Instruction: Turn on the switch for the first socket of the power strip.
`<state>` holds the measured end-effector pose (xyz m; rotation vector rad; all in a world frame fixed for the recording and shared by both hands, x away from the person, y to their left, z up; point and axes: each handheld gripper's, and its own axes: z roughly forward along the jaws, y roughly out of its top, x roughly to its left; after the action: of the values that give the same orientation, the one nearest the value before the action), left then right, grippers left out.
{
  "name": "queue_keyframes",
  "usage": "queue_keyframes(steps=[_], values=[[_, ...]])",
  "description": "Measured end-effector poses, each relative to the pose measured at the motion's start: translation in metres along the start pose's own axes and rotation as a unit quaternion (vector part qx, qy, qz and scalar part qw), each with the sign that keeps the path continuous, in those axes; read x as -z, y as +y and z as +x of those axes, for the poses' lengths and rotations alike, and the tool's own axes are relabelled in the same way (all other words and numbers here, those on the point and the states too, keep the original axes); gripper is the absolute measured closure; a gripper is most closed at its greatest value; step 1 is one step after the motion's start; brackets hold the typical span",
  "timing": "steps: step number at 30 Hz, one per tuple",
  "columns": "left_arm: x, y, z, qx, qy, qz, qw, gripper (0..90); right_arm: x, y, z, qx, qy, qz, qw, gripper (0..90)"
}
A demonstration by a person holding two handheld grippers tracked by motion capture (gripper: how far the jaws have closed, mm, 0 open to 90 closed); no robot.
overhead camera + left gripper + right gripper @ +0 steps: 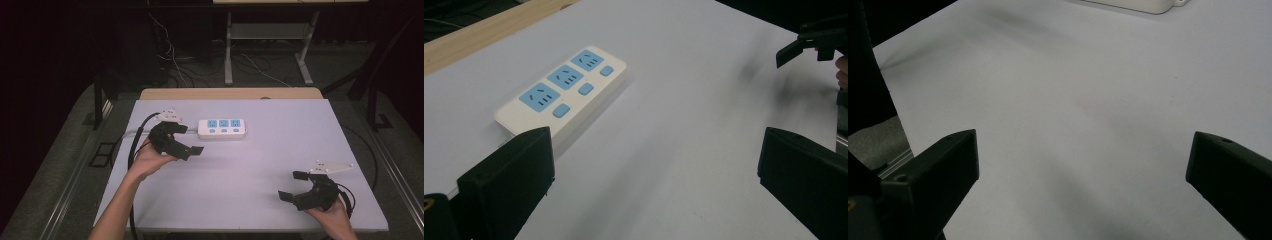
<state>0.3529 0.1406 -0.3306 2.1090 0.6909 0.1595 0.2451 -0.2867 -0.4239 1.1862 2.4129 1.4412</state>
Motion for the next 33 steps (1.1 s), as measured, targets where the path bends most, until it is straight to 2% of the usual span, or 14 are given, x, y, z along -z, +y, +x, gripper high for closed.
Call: queue_keyframes(steps=[20,29,33], values=[[-0.019,0.025,0.015,-0.021,0.002,0.038,0.9991,0.4,0.0,-0.001,0.0,-0.001,0.0,0.002,1.0,0.1],[-0.029,0.026,0.026,-0.012,0.007,0.051,0.9986,1.1,-0.003,0.0,-0.001,-0.001,0.003,0.006,1.0,0.1],[-0.035,0.028,0.033,-0.012,0.012,0.066,0.9977,1.3,-0.003,0.0,0.0,-0.001,0.004,0.007,1.0,0.1]])
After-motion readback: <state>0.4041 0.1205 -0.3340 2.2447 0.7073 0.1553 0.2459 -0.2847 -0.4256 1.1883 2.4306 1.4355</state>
